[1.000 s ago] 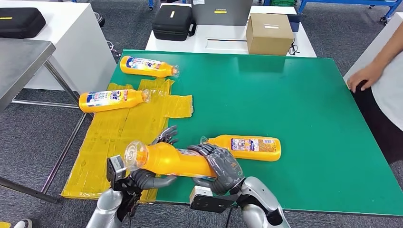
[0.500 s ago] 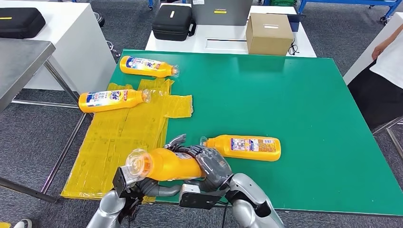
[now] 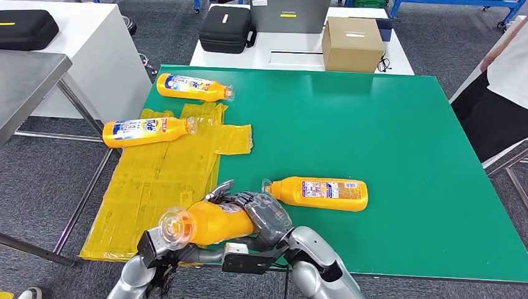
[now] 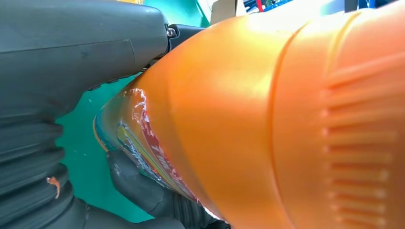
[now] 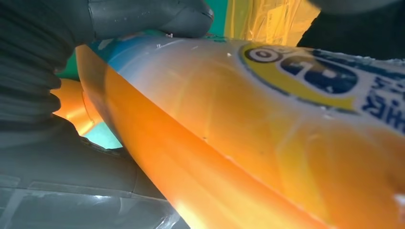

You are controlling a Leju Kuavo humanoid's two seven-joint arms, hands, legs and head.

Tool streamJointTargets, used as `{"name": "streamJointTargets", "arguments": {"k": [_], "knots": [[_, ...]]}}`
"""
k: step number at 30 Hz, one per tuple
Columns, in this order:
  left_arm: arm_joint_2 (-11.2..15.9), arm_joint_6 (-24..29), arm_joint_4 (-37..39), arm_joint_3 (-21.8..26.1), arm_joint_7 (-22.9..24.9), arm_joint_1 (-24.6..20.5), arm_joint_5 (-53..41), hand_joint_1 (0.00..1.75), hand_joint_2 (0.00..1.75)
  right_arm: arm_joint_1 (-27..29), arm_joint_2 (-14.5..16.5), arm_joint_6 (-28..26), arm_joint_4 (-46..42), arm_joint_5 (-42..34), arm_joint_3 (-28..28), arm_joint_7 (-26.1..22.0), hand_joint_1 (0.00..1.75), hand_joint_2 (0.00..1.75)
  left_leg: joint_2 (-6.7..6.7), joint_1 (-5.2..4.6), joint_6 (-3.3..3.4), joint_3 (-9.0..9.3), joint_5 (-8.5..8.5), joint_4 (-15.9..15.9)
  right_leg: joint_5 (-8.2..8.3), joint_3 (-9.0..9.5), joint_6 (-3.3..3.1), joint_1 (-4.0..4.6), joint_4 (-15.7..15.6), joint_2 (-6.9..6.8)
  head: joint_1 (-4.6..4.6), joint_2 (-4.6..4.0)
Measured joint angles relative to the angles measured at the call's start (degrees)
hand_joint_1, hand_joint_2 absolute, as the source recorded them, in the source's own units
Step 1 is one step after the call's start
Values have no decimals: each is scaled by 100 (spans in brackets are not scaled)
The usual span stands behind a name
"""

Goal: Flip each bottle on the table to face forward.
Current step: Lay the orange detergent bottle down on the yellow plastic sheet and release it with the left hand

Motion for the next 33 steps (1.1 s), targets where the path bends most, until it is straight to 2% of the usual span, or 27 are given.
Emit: {"name": "streamJointTargets", "arguments": {"k": [9, 19, 23, 27, 33], "knots": [[125, 209, -556, 12, -35, 361, -559, 0, 175, 14, 7, -1, 82, -2, 98, -38, 175, 175, 1, 1, -1, 0, -1, 0, 0, -3, 0, 0, -1, 3, -1, 0], [201, 427, -831, 14, -37, 520, -623, 0, 175, 24, 52, -31, 96, 0, 117, -51, 175, 175, 2, 1, -1, 1, 0, 0, 0, -4, 0, 1, 0, 4, -1, 0], [198, 528, -867, 38, -97, 643, -321, 0, 175, 41, 62, -48, 96, 9, 116, -38, 175, 175, 13, 1, -1, 0, -1, 0, 0, -8, 0, 0, -1, 10, 0, 0], [174, 543, -1295, 30, -518, 720, 327, 0, 175, 43, 16, -39, 303, 69, -22, 273, 175, 175, 0, 0, -1, 2, -2, -1, -9, 0, 1, -1, -2, -10, -24, 0], [132, 517, -1859, -78, -550, 692, 472, 0, 175, 60, -71, -44, 559, 105, -179, 350, 175, 175, -2, -2, -6, 27, -13, -1, -3, 26, 0, -2, -4, -5, 9, 0]]}}
